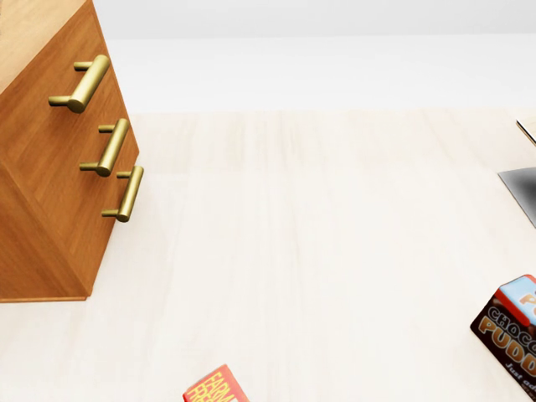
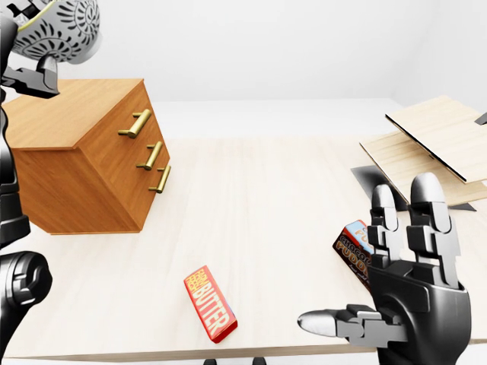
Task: Close the top drawer of the cabinet and put the bowl on top of it.
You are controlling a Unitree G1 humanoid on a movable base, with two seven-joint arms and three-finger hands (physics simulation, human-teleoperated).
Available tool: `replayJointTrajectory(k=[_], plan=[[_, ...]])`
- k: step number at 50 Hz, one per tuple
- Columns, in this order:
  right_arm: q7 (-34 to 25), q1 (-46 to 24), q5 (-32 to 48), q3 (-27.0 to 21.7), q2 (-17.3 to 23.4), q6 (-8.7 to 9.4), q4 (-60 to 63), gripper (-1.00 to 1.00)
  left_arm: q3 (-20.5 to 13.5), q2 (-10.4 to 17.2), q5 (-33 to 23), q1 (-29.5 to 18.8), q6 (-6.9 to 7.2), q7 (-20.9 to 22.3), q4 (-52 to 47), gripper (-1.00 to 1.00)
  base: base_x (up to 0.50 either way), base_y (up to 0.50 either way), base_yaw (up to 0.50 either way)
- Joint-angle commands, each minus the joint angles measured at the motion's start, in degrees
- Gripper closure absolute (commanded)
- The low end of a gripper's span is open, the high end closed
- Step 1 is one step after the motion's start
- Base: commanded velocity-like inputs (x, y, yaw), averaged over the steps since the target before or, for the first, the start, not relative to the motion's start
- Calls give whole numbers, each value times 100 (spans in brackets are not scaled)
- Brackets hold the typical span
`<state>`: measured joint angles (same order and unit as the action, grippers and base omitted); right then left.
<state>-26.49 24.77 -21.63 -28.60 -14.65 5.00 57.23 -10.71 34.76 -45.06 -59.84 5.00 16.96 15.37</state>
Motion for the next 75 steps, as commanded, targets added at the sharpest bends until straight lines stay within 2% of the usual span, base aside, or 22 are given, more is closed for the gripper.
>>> replayJointTrajectory(k=[1, 8, 13, 22, 34, 46, 75], plan=[[52, -8, 77, 126, 68, 0, -164, -100, -98, 268, 290, -233, 0, -587, 810, 100, 0, 0, 0], [96, -18, 92, 174, 117, 0, -241, -100, -63, 401, 522, -506, 0, -829, 1552, 100, 0, 0, 0], [112, -17, 116, 216, 137, 0, -289, -100, -54, 414, 725, -575, 0, -853, 1735, 100, 0, 0, 0], [94, 50, 110, 213, 90, 0, -129, -100, 59, 481, 954, -1215, 0, -1480, 3171, 100, 0, 0, 0], [70, 60, 90, 187, 63, 0, -107, -100, 131, 629, 1229, -1641, 0, -1881, 4245, 100, 0, 0, 0], [32, 120, 6, 95, 29, 0, 71, -100, 186, 574, 1400, -1632, 0, -2141, 4718, 100, 0, 0, 0], [-30, 103, 82, 97, -57, 0, 121, -100, 265, 603, 1311, -1533, 0, -2178, 5212, 100, 0, 0, 0]])
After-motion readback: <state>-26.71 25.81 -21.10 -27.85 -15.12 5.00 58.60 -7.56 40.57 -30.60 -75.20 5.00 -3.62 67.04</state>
